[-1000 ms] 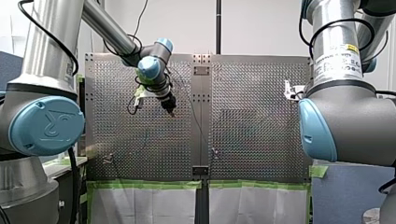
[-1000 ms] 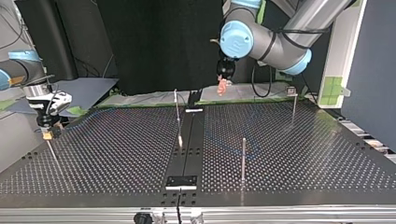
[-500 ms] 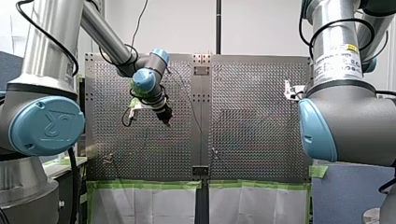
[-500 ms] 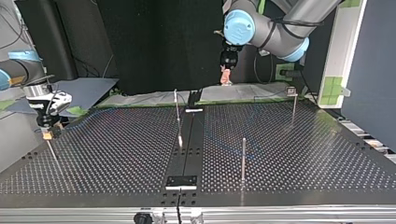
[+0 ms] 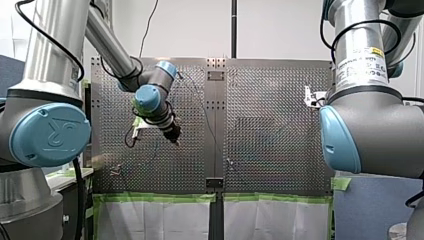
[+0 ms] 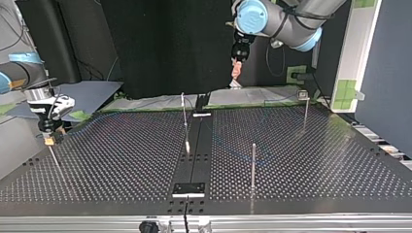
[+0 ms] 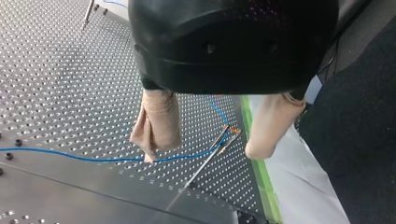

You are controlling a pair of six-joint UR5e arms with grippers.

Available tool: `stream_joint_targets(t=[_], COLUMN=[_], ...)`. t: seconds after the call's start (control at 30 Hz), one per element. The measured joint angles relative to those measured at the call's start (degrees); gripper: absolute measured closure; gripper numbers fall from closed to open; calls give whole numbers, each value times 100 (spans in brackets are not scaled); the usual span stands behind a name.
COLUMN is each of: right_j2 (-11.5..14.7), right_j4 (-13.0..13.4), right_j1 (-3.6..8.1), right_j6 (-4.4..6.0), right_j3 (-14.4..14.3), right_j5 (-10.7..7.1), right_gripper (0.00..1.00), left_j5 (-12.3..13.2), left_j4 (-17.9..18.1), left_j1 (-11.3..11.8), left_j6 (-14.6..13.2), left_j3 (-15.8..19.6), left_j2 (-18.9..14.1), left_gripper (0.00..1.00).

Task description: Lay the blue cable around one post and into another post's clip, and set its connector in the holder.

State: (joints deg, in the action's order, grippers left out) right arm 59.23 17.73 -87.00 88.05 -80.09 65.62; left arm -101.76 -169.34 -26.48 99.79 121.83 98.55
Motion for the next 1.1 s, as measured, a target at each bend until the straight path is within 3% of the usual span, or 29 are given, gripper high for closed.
stream_joint_targets(t=[0.17, 0.43, 0.77, 1.1], right_j2=[0, 0, 0, 0], right_j4=[0, 0, 0, 0], right_j1=[0, 0, 0, 0], right_j6=[0, 0, 0, 0], right_j3=[0, 0, 0, 0], right_j5=[0, 0, 0, 0], right_gripper=[0, 0, 0, 0], left_j5=[142, 153, 249, 251], left_j4=[251, 692, 1188, 1600], left_j1=[11, 70, 113, 117], left_j6=[198, 542, 409, 416], left_j3=[250, 693, 1190, 1557], left_j2=[5, 104, 542, 604], left_gripper=[0, 0, 0, 0])
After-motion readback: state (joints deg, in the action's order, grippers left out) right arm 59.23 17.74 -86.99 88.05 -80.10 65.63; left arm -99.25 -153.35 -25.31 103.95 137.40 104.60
